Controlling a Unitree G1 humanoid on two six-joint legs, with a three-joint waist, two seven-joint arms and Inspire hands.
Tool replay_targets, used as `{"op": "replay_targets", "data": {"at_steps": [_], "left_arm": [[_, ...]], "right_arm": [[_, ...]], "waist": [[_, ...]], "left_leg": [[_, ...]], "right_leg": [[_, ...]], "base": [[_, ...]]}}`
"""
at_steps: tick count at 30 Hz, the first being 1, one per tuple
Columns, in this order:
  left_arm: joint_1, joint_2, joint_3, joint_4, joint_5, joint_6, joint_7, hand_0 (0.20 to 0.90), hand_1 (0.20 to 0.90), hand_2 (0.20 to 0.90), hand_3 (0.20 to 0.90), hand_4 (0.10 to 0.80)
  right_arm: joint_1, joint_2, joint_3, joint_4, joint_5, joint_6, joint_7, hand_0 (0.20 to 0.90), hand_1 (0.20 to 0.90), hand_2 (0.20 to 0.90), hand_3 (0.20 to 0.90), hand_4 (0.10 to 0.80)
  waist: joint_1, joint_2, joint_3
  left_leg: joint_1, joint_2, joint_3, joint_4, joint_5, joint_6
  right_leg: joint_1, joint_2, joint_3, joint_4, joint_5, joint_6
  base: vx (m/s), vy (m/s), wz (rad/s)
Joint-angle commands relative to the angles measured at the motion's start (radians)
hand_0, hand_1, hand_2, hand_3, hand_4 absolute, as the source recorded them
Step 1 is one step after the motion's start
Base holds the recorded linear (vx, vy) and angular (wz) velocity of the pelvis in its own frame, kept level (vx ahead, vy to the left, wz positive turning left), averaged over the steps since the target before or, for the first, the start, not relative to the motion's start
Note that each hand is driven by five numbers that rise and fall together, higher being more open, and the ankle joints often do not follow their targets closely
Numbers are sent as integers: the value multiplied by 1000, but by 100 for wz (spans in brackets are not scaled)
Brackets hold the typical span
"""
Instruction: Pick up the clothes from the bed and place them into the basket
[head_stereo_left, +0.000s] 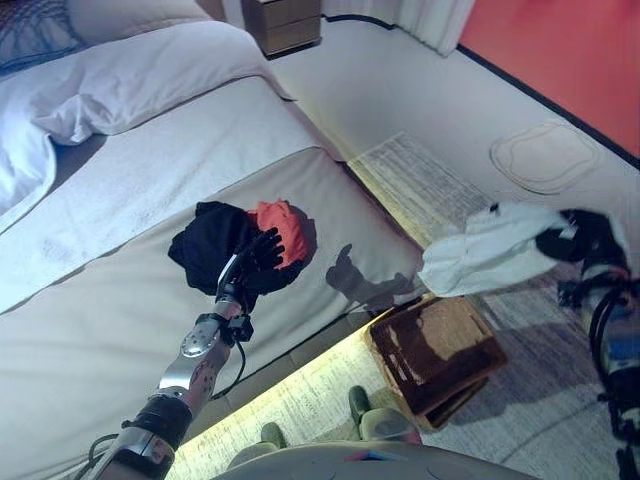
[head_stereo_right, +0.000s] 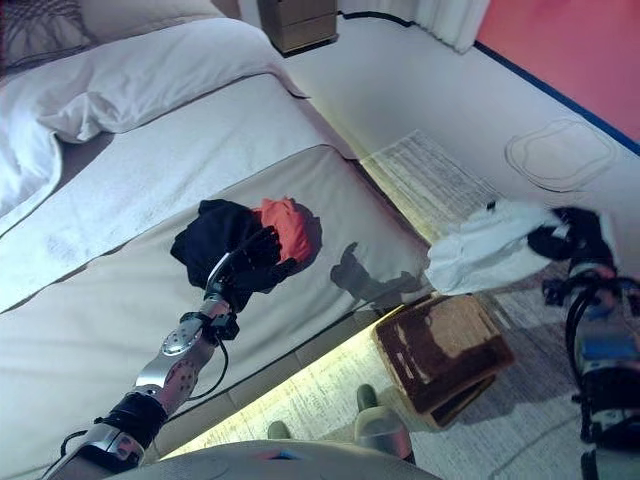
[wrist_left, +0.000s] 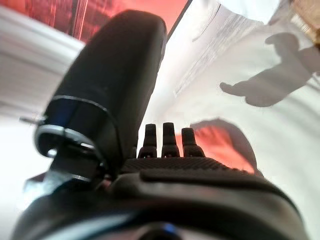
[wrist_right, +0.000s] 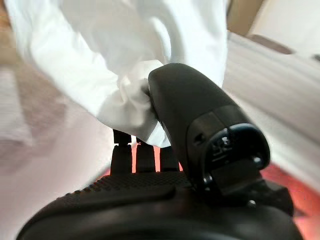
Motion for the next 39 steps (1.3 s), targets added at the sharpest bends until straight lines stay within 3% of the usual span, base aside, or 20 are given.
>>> {"op": "replay_targets", "data": {"at_steps": [1, 10, 27, 28, 29, 39], "left_arm": [[-74, -24, 38, -16, 33, -86, -21, 900, 900, 900, 900, 800], [-74, -33, 17, -34, 53, -80, -28, 900, 900, 900, 900, 800], [-72, -7, -5, -39, 36, -80, -80, 900, 900, 900, 900, 800], [-71, -6, -5, -39, 34, -82, -80, 900, 900, 900, 900, 800], [-70, -3, -5, -42, 31, -82, -83, 900, 900, 900, 900, 800], [-72, -2, 3, -46, 29, -87, -91, 900, 900, 900, 900, 800]], "right_arm": [[-69, -62, -80, -82, -28, -131, -11, 300, 300, 300, 200, 100], [-53, 29, 12, 50, -17, -152, 38, 300, 300, 300, 200, 100], [-142, 85, 126, 312, -20, -134, 33, 300, 300, 300, 200, 100], [-139, 87, 127, 321, -28, -134, 30, 719, 719, 719, 689, 589], [-135, 90, 130, 331, -29, -141, 21, 900, 900, 900, 900, 800], [-116, 107, 140, 321, -44, -140, 7, 900, 900, 900, 900, 800]], "waist": [[5, -5, -99], [12, 12, -84], [68, 41, -64], [69, 41, -63], [72, 42, -63], [77, 40, -56]], "left_leg": [[-25, 35, -11, 8, -95, -15], [-21, 35, -4, 4, -96, -19], [-34, 37, -26, 2, -90, -30], [-33, 37, -26, 2, -89, -30], [-34, 37, -28, 2, -88, -30], [-34, 37, -41, 2, -87, -30]], "right_leg": [[-60, 20, 25, 35, -5, 24], [-62, 19, 17, 31, 1, 27], [-58, 3, -36, 16, 3, 27], [-58, 3, -38, 16, 3, 27], [-57, 3, -39, 16, 3, 27], [-54, 1, -42, 18, 2, 26]], "base": [[-41, -36, -10], [-23, -60, -6], [-9, -40, 7], [8, -18, 9], [11, -18, 7], [4, -5, 2]]}}
